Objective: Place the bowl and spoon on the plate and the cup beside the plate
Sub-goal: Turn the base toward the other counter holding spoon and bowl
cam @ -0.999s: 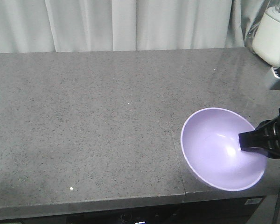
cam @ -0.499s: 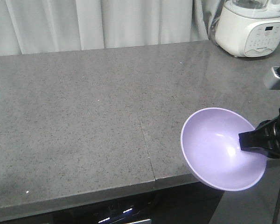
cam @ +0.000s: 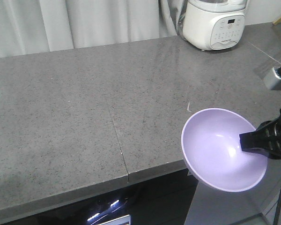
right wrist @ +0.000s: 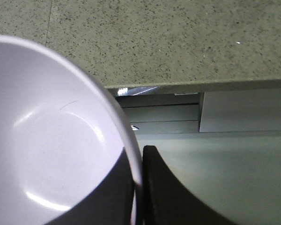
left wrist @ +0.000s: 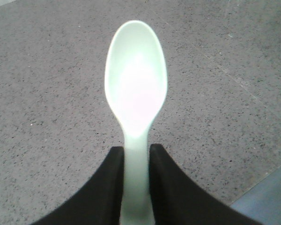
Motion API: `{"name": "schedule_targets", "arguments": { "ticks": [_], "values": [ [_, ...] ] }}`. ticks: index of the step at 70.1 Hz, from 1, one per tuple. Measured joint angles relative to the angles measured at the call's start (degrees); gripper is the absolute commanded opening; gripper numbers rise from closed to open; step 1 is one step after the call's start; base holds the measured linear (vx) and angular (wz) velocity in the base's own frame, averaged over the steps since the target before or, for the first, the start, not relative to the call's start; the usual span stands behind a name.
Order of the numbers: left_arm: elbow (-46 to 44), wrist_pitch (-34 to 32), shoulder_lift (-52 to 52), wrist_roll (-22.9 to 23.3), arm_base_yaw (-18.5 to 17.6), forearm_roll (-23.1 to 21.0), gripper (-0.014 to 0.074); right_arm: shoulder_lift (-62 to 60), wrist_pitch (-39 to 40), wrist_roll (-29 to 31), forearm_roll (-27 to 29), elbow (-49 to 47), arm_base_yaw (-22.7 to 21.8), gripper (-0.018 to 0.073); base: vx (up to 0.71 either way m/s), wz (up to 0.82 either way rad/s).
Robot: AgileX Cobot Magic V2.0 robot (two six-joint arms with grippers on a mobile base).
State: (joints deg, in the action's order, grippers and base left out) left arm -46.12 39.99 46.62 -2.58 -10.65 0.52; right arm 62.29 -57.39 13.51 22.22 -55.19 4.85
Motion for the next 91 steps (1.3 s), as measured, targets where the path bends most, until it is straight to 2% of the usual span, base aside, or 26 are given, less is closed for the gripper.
{"name": "schedule_targets", "arguments": {
  "ticks": [91],
  "values": [
    [0.0,0.0,0.0,0.0,0.0,0.0,0.0125,0.0,0.0,0.0,0.0,0.0,0.0,-0.0003,0.01,-0.25]
  ]
}}
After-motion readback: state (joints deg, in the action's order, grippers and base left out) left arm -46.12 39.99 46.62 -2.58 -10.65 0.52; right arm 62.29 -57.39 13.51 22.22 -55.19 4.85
